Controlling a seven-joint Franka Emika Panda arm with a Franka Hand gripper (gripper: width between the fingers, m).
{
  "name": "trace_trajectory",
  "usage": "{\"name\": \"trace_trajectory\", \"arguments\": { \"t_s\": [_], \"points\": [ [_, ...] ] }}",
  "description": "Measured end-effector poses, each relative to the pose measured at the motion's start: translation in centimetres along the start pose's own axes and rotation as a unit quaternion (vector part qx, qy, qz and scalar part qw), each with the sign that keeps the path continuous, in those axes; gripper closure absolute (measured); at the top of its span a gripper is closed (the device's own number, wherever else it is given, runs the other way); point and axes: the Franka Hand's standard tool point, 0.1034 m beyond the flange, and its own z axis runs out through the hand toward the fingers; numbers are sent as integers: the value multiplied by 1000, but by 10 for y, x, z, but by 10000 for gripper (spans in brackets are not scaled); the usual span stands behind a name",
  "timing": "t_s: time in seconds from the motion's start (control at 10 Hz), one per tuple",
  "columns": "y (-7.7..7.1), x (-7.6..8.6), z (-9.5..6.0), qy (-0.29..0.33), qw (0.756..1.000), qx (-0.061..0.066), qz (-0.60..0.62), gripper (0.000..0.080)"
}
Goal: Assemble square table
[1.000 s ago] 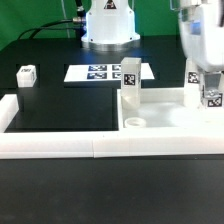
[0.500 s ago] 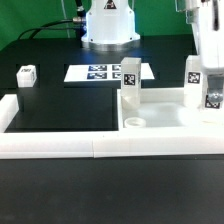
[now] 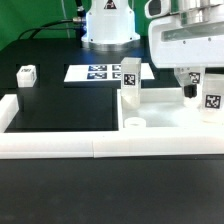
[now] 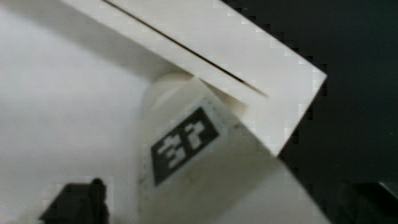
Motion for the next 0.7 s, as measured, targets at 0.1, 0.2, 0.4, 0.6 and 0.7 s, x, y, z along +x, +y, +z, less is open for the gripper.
{"name": "trace_trajectory", "arguments": {
  "t_s": [0.1, 0.2, 0.4, 0.6, 0.7],
  "points": [
    [0, 0, 0, -2, 999, -3, -45, 150],
    [-4, 0, 0, -18, 983, -17, -184, 150],
    [-9, 5, 2, -21, 978, -13, -205, 150],
    [-8, 5, 3, -22, 982, -15, -185, 239],
    [-6, 5, 3, -22, 989, -17, -144, 440]
  ]
}}
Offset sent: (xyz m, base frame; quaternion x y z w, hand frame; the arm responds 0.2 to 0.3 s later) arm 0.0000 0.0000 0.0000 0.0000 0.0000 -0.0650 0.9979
